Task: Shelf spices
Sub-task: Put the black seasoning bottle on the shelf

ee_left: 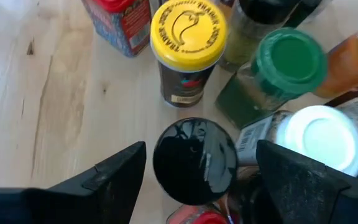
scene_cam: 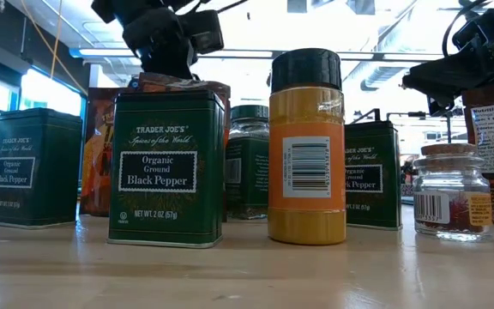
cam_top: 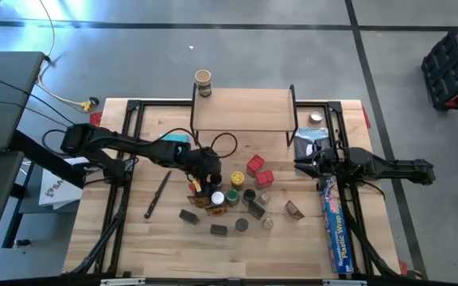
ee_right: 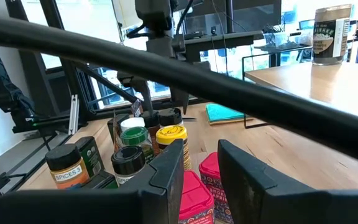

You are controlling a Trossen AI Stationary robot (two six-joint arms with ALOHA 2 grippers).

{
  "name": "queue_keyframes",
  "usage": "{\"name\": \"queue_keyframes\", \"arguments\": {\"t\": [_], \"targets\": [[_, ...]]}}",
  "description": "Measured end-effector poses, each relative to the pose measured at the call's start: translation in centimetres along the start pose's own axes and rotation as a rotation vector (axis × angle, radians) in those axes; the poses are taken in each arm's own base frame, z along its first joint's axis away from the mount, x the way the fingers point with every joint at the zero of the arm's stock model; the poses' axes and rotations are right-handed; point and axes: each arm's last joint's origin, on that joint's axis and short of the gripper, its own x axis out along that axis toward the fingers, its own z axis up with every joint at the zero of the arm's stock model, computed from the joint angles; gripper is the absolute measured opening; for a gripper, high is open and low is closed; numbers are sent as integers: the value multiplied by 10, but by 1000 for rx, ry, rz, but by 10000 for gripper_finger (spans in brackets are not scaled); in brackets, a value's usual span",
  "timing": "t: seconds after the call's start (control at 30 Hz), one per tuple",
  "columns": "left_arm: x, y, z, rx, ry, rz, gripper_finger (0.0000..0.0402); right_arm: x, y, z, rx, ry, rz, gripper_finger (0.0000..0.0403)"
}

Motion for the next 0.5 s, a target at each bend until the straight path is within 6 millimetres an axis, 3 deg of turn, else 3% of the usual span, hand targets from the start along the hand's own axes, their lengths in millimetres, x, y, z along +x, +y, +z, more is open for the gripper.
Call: {"name": "queue_keyframes", "arguments": {"t": [0.27,0.5], "targets": [[5,1,1,17,-10,19,298,0,0,0,0,0,0,94],[4,2,1,23,-4,16,246,0,0,0,0,0,0,94]]}}
